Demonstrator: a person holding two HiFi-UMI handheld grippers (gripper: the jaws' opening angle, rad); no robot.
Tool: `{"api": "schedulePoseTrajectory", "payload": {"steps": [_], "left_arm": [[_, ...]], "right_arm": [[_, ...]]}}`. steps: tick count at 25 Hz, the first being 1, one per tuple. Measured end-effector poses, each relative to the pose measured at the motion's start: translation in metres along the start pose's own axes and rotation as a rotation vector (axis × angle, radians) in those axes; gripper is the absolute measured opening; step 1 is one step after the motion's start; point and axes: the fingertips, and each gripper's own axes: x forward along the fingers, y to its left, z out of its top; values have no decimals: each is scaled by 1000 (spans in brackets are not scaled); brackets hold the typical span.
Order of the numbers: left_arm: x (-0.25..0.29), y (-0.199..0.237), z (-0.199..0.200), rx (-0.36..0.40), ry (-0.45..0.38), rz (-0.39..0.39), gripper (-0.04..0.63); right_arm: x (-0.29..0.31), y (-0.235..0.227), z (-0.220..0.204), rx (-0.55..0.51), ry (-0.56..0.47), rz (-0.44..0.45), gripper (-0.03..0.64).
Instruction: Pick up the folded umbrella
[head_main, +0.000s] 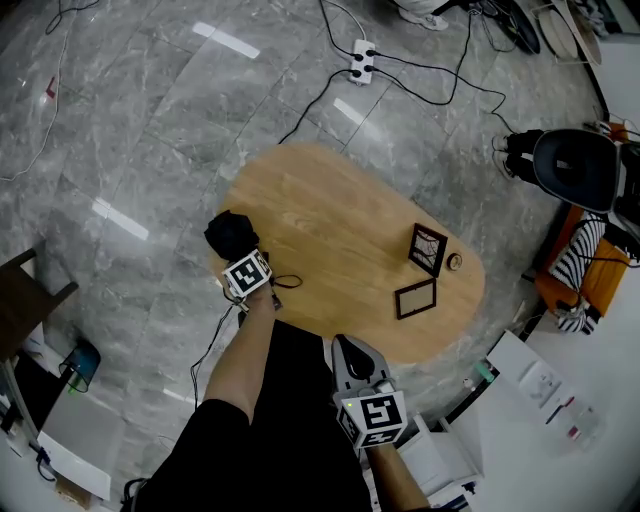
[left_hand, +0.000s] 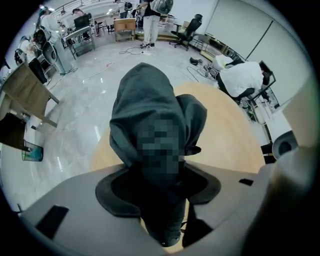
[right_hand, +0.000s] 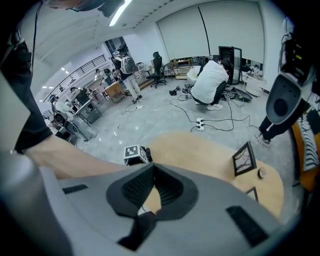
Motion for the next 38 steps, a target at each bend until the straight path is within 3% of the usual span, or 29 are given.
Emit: {"api": "schedulePoseTrajectory", "payload": {"steps": [5, 11, 23, 38], "left_arm": [[-3, -3, 0, 63, 10, -51, 229], [-12, 1, 1, 88, 1, -68, 227], [-58, -22, 4, 217, -73, -160, 224], [-135, -58, 6, 487, -187, -254, 224]], "right_arm": [[-4, 1, -7, 3, -10, -1, 11], [-10, 6, -11, -4, -26, 4, 11], [-31, 11, -14, -30, -64, -6, 11], [-60, 9, -13, 48, -173, 3, 11]]}}
